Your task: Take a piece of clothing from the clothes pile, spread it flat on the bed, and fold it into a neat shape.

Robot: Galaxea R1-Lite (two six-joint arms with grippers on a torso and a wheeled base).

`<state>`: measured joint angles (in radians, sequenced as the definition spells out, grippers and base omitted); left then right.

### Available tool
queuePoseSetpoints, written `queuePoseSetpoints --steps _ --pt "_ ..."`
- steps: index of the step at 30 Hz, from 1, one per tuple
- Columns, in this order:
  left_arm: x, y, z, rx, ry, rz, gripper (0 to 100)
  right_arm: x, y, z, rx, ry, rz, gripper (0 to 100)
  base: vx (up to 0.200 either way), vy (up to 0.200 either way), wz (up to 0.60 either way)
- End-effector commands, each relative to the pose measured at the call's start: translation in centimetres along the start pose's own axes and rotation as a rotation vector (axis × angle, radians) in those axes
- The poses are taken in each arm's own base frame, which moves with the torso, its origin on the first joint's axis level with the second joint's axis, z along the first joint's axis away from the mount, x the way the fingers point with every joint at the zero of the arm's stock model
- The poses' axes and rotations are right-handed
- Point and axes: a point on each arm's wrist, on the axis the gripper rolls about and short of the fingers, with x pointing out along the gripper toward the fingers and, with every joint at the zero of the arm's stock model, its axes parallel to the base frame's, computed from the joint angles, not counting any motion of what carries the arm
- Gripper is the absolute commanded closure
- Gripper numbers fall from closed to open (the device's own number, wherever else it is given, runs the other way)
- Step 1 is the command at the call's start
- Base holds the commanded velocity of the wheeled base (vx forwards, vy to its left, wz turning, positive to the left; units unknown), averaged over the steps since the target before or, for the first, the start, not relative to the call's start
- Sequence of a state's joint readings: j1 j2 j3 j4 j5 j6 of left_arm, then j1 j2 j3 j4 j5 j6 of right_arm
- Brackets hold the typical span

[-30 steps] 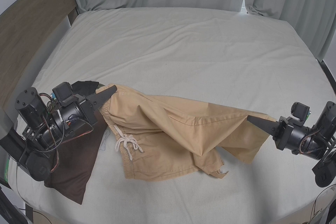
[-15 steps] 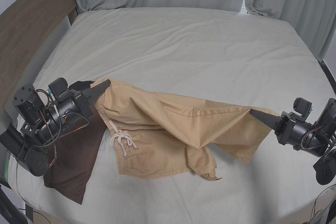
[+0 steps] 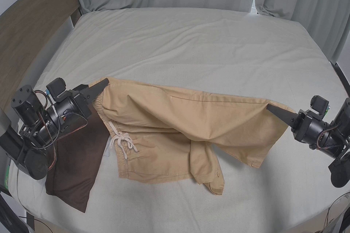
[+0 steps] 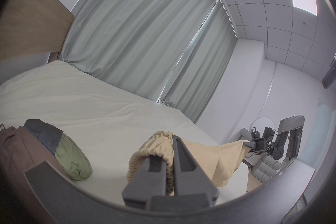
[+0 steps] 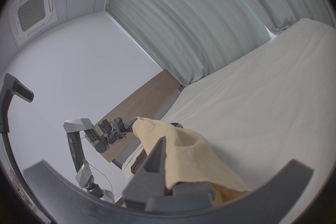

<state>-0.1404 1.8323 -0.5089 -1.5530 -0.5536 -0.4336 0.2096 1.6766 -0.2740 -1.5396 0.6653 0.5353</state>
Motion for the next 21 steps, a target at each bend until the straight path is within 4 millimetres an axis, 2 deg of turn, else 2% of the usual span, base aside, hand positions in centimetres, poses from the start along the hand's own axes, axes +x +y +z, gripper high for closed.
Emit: queuePoseSetpoints --steps 1,8,21 --pt "0.0 0.2 0.0 0.001 -0.002 0.005 100 0.0 0.0 0.1 -0.004 -0.005 -0.001 100 0.0 0.0 0.0" --pt "-0.1 0.3 0.0 0.0 -0.001 0.009 100 0.1 0.0 0.3 -0.01 -0.011 0.001 100 0.0 0.0 0.0" --pt "-0.7 1.7 0.0 0.0 0.011 0.033 100 -0.2 -0.8 1.2 -0.028 -0.043 -0.03 100 0.0 0.0 0.0"
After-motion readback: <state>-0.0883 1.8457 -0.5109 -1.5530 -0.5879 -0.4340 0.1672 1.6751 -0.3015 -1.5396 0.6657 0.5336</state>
